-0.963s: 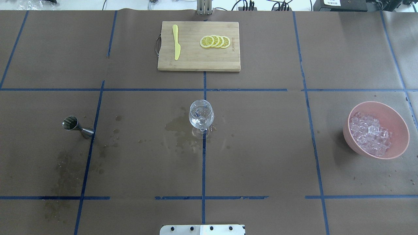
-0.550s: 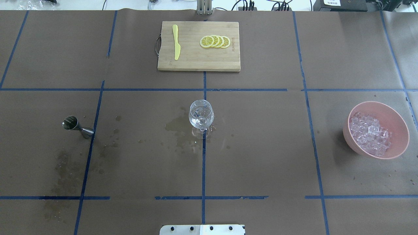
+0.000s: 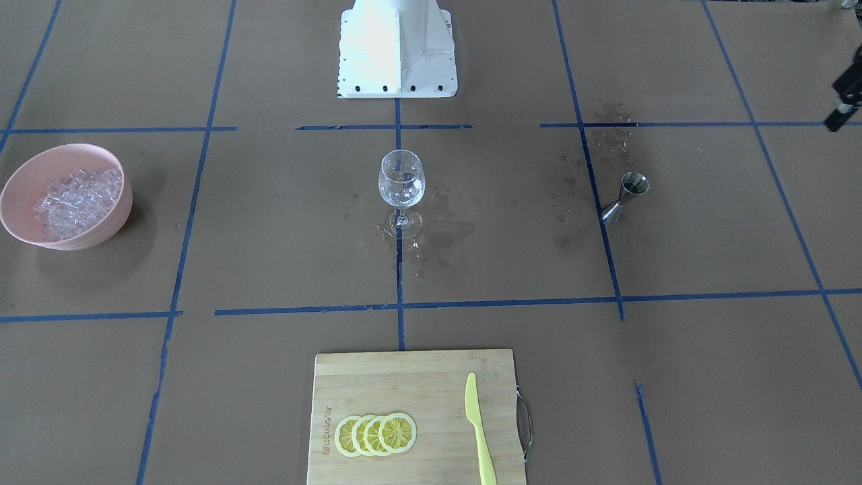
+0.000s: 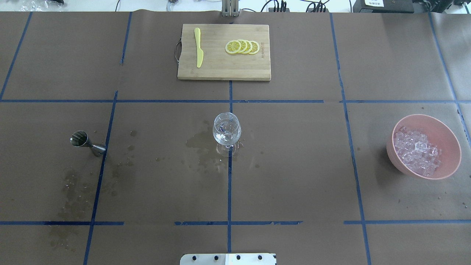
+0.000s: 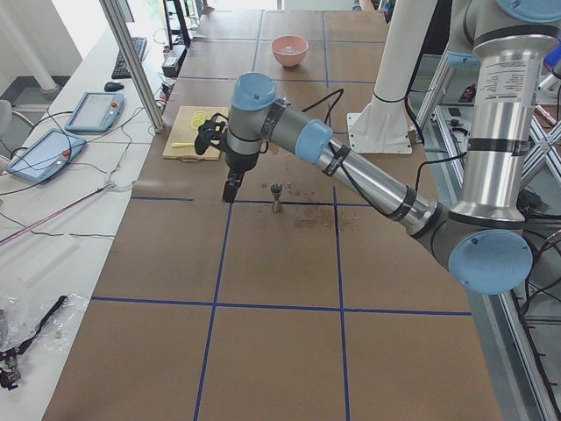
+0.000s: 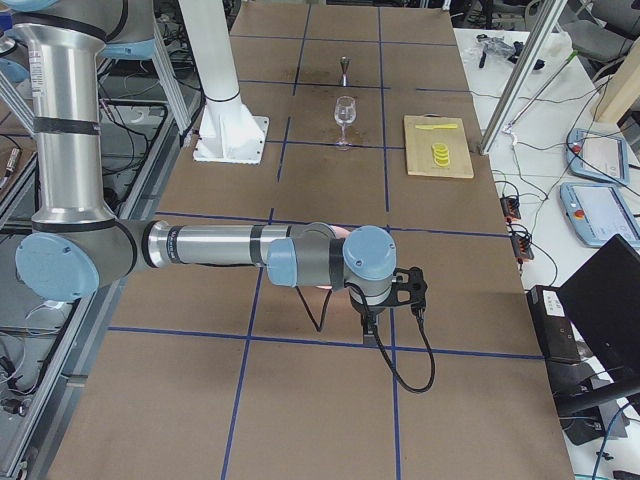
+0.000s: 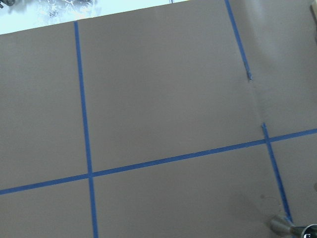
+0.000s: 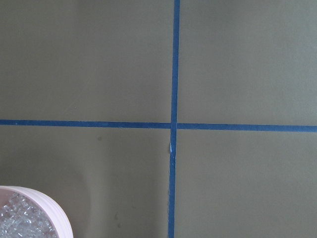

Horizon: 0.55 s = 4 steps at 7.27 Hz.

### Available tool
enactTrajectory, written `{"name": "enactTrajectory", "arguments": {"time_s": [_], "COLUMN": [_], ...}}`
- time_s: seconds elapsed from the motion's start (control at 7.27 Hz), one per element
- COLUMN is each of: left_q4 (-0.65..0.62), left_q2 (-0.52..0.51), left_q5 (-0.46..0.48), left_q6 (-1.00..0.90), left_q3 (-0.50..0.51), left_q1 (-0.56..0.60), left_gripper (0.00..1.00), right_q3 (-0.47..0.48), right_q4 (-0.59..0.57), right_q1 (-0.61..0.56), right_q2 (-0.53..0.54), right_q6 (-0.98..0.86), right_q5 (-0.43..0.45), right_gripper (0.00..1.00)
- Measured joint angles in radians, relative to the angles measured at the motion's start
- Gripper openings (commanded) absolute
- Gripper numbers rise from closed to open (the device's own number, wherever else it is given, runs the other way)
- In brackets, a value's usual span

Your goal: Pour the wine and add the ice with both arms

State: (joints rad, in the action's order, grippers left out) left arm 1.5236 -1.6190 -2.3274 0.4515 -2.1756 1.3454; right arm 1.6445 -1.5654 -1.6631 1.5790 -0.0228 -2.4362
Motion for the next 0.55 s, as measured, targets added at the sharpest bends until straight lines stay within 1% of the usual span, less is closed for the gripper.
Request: {"name": "enactTrajectory", "arguments": {"time_s": [0.14, 0.28, 0.41, 0.55], "left_q4": [0.060, 0.154, 0.275, 0.394], "left_q2": [0.015, 0.050, 0.110, 0.182], "left_q5": [0.062, 0.162, 0.262, 0.346], "left_q6": [0.180, 0.350, 0.485, 0.576], "left_q3": [-0.054, -0.090, -0.104, -0.109], "left_q1": [-0.122, -0.250, -0.360, -0.439], "left_gripper": [1.00, 1.00, 1.00, 1.00], "right_q3": [-0.005, -0.008, -0.009, -0.009], "right_q4": [0.001, 0.002, 0.002, 0.002], "right_q1": [0.001, 0.002, 0.004, 0.007], "right_q2": [0.002, 0.005, 0.007, 0.010], "right_q6": [0.000, 0.002, 0.003, 0.004], "right_q5": [-0.006, -0.016, -0.024, -0.032], "right_gripper": [1.00, 1.00, 1.00, 1.00]}}
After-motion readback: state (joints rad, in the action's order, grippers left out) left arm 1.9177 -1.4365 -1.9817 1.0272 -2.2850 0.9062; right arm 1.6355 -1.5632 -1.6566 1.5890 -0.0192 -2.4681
